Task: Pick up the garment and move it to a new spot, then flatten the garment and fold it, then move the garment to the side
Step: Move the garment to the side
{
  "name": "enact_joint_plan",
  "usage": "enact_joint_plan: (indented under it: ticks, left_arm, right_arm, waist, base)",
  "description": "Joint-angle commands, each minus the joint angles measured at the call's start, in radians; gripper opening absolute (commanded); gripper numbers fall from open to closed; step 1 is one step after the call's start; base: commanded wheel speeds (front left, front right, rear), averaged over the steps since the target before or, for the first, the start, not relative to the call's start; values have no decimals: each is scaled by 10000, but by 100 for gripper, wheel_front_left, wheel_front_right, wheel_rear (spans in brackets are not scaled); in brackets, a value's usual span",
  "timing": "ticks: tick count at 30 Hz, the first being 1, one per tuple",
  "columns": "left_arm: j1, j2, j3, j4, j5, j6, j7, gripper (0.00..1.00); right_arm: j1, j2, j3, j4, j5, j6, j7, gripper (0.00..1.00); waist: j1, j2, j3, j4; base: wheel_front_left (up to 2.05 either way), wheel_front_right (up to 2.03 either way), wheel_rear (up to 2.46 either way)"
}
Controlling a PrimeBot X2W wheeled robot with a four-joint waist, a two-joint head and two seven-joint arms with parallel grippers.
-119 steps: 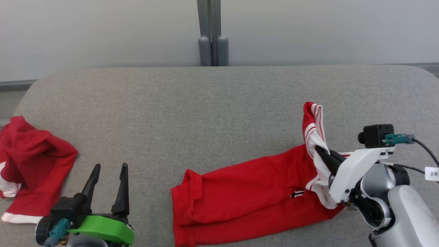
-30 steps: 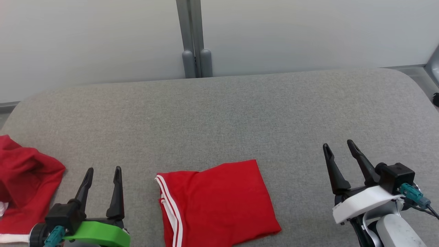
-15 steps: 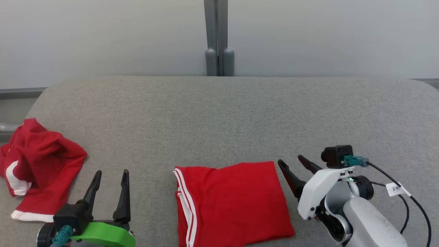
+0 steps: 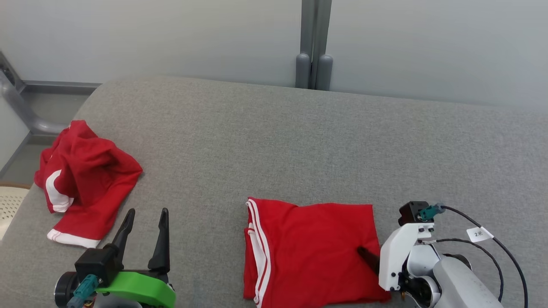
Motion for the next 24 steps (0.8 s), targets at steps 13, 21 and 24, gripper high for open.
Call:
enact_joint_plan:
  ticks: [13,21,24]
  left_arm:
    - [-307,12,7,90,-84,-7,-66,100]
    - [-398,-70,-154,-141,-122,-111,-75,100]
    - [-480,-85,-265,-220,-87,-154,-76,100]
  right_arm:
    - [-84,304,-152,-327,-259,-4,-553,0]
    - [-467,46,-12,-928,-216,-6,-1050,0]
    - [-783,-170,88,-1107,-196,-6,-1001,0]
  waist:
    - [0,0,225,82]
    - [0,0,165,-612]
    - [0,0,245,-1130]
  base:
    - [0,0,0]
    - [0,0,0]
    - [0,0,0]
